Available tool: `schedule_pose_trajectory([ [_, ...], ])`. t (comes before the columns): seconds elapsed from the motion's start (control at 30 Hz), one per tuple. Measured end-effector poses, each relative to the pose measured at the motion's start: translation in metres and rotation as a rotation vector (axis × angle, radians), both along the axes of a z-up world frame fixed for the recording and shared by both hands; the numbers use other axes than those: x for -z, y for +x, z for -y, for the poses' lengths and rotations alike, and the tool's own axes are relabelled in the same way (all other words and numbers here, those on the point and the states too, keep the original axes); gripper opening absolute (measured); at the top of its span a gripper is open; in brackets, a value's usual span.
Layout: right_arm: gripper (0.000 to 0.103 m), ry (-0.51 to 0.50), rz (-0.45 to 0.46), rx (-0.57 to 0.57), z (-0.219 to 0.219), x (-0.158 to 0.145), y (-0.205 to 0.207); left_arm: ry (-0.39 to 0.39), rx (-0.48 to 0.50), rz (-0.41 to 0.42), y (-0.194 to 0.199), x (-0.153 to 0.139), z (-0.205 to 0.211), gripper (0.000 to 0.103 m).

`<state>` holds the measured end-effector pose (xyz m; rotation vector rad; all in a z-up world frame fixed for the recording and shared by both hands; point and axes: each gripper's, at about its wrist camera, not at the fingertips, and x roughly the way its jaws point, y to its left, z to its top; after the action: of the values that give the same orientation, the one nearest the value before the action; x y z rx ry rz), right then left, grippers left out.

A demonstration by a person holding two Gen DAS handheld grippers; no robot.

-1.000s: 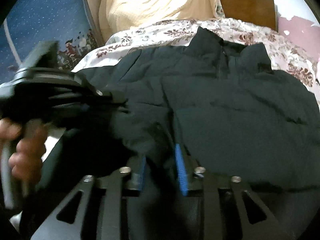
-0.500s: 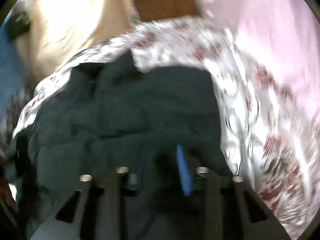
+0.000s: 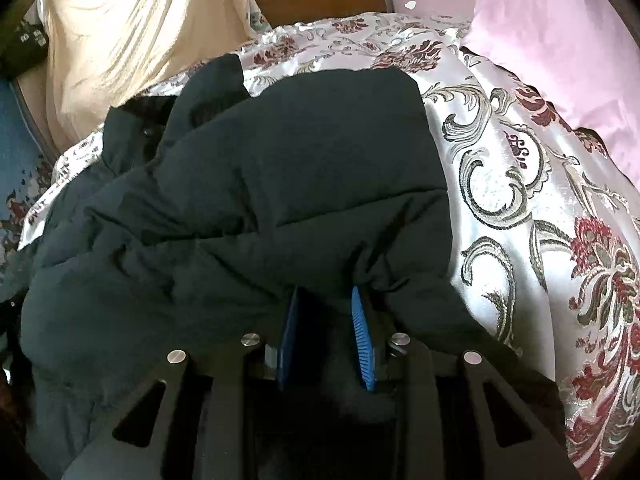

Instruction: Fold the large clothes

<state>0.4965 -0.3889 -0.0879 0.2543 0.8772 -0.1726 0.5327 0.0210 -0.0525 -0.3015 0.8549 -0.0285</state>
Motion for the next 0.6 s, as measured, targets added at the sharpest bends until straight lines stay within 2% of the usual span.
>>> schedule_pose_trajectory([
  [0.03, 0.037, 0.01, 0.014, -0.009, 0.0, -0.001, -0.002, -0.022, -0.008, 0.004, -0.005, -0.003, -0.005, 0.036],
  [0.07, 0.043, 0.017, 0.027, -0.024, -0.004, -0.002, -0.008, -0.055, -0.014, 0.013, -0.011, -0.007, -0.011, 0.052],
  [0.1, 0.056, 0.019, 0.037, -0.042, -0.006, -0.003, -0.009, -0.102, -0.036, 0.028, -0.022, -0.014, -0.022, 0.071],
  [0.13, 0.07, 0.012, 0.044, -0.063, -0.011, -0.005, -0.01, -0.125, -0.06, 0.046, -0.031, -0.019, -0.029, 0.078],
  [0.17, 0.075, -0.004, 0.045, -0.08, -0.017, -0.006, -0.012, -0.141, -0.099, 0.063, -0.041, -0.024, -0.039, 0.086],
  [0.2, 0.079, -0.034, 0.042, -0.094, -0.025, -0.009, -0.013, -0.147, -0.136, 0.073, -0.053, -0.031, -0.05, 0.09],
  [0.3, 0.079, -0.109, 0.035, -0.123, -0.05, -0.022, -0.019, -0.129, -0.192, 0.03, -0.076, -0.038, -0.079, 0.091],
  [0.47, 0.079, -0.133, 0.116, -0.263, -0.122, -0.061, -0.027, -0.046, -0.295, -0.101, -0.109, -0.03, -0.128, 0.091],
  [0.6, 0.079, -0.122, 0.143, -0.388, -0.193, -0.076, -0.02, -0.113, -0.416, -0.17, -0.142, -0.015, -0.189, 0.091],
])
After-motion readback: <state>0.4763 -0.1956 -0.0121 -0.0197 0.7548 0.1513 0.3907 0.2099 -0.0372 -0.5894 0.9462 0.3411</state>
